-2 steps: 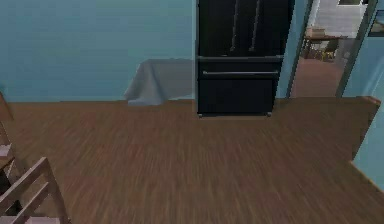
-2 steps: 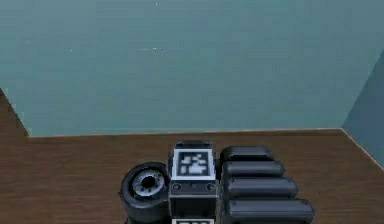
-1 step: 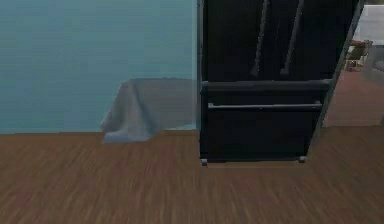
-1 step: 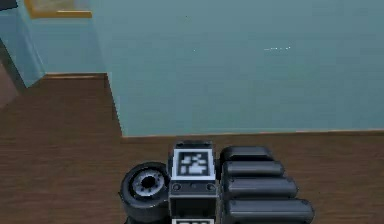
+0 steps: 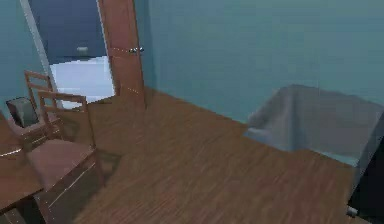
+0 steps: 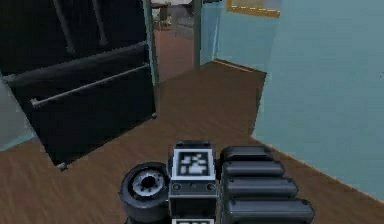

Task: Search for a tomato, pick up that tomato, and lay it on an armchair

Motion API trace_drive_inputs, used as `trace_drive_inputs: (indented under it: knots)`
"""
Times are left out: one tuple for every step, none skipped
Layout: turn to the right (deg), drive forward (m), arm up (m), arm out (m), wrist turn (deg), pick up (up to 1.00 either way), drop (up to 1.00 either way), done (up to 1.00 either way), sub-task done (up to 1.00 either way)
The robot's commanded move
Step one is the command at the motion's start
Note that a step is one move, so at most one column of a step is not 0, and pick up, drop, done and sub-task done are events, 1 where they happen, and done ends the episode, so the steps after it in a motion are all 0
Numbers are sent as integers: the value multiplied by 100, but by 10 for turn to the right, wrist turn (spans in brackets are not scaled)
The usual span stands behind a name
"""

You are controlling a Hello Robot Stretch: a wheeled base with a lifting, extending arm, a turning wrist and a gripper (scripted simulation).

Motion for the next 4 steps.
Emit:
trace_drive_inputs:
  knots:
    - [-180, 0, 0, 0, 0, 0, 0, 0, 0]
    - [0, 15, 0, 0, 0, 0, 0, 0, 0]
    - [30, 0, 0, 0, 0, 0, 0, 0, 0]
    - [0, 100, 0, 0, 0, 0, 0, 0, 0]
